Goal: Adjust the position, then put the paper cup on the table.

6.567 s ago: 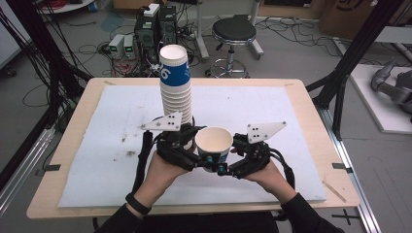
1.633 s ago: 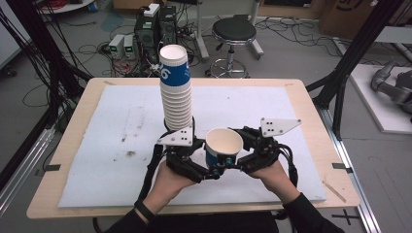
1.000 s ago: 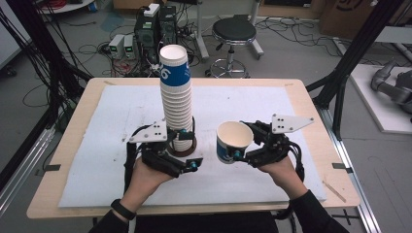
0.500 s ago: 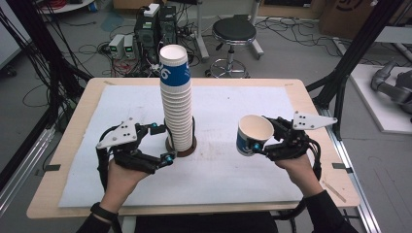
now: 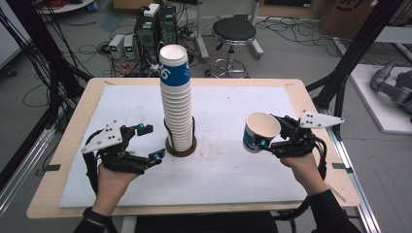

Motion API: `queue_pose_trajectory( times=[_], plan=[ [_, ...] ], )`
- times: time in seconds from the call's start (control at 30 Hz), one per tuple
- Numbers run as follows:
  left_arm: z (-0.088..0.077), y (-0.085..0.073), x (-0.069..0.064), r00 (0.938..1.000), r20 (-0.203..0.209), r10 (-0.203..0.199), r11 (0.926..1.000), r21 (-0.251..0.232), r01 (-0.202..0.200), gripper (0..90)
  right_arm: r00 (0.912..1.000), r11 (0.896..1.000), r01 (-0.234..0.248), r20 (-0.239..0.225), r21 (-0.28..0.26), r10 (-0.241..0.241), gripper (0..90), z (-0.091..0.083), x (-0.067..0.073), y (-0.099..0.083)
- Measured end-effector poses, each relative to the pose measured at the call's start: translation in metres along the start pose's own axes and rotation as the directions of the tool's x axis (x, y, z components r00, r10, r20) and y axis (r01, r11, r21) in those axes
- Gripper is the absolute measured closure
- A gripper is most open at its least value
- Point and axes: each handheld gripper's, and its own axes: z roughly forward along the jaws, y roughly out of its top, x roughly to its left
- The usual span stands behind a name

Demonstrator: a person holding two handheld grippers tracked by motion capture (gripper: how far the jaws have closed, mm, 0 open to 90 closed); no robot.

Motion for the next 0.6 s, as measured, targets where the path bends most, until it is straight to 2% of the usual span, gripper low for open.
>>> queue_pose_trajectory(
  times=[0.4,0.6],
  plan=[
    [-0.0014,-0.0034,-0.0016,0.9999,0.002,0.014,0.9999,0.0,-0.014,14.3,0.9999,1.0,0.011,0.01,-0.001,-0.011,23.1,0.0007,0.0009,0.0013],
    [0.0022,-0.0068,-0.0019,0.9999,0.006,0.01,0.9997,0.022,-0.011,14.3,0.9999,1.0,0.01,0.008,-0.002,-0.01,23.1,-0.0011,0.0012,0.003]
  ],
)
